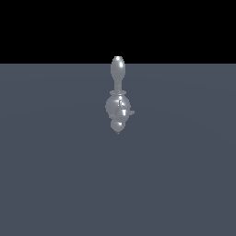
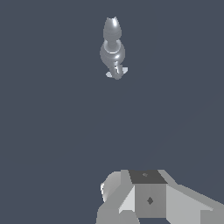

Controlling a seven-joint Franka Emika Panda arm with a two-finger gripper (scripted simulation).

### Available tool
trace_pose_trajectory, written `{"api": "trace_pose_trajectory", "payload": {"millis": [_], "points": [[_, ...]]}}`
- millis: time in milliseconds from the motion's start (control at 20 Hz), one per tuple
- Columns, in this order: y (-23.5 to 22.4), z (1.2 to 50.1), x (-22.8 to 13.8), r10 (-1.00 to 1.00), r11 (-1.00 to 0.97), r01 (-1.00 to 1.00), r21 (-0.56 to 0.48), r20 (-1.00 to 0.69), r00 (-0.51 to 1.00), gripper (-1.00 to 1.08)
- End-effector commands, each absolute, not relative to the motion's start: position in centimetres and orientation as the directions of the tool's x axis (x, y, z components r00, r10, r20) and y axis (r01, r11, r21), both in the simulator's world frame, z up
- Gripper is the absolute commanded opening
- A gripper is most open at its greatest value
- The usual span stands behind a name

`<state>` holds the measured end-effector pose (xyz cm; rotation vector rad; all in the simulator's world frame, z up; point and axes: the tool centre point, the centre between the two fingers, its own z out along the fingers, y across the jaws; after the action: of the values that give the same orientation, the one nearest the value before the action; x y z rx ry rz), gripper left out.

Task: Turn on the faucet by rotating a designated handle.

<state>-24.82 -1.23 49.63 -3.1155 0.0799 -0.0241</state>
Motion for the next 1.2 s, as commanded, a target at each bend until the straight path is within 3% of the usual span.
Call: {"api": "trace_pose_trajectory", "payload": {"millis": [0,50,150,300,450,500,550,600,650,750,800,850,900,950,1000,1050,1100,1150], "points": [[-2.1,48.0,-24.9,-0.061,-0.997,-0.062,-0.038,-0.024,0.998,-0.11],[-1.7,44.4,-24.5,-0.039,-0.999,-0.042,-0.034,-0.092,0.995,0.13],[-1.3,40.5,-23.8,-0.039,-0.998,-0.046,-0.040,-0.157,0.987,-0.12],[0.4,35.7,-22.1,0.013,-0.999,0.003,-0.050,-0.189,0.982,-0.20],[-0.3,30.5,-20.8,0.095,-0.995,0.094,-0.013,-0.235,0.967,-0.43],[1.4,29.3,-20.2,0.168,-0.985,0.172,-0.005,-0.240,0.956,-0.53],[1.0,28.7,-18.9,0.179,-0.982,0.188,0.018,-0.227,0.957,-0.26],[1.1,27.5,-18.2,0.246,-0.966,0.258,0.022,-0.234,0.941,-0.18],[2.2,27.7,-16.2,0.234,-0.971,0.238,-0.006,-0.190,0.953,-0.12],[4.6,26.0,-16.1,0.326,-0.942,0.335,0.010,-0.207,0.922,-0.20],[2.1,26.7,-13.3,0.296,-0.951,0.307,0.042,-0.161,0.941,-0.15],[4.7,25.3,-13.0,0.363,-0.928,0.372,0.030,-0.163,0.918,0.02],[3.4,24.0,-12.1,0.380,-0.923,0.385,0.002,-0.154,0.912,-0.38],[5.7,23.4,-11.3,0.446,-0.893,0.450,-0.009,-0.139,0.884,0.25],[0.8,21.8,-10.8,0.373,-0.926,0.376,-0.009,-0.153,0.915,0.24],[3.3,21.6,-8.9,0.432,-0.900,0.436,0.008,-0.122,0.894,0.22],[-0.5,19.3,-10.3,0.348,-0.936,0.351,-0.012,-0.154,0.925,0.76],[-1.3,19.0,-10.2,0.333,-0.942,0.335,-0.016,-0.159,0.929,0.76]]}}
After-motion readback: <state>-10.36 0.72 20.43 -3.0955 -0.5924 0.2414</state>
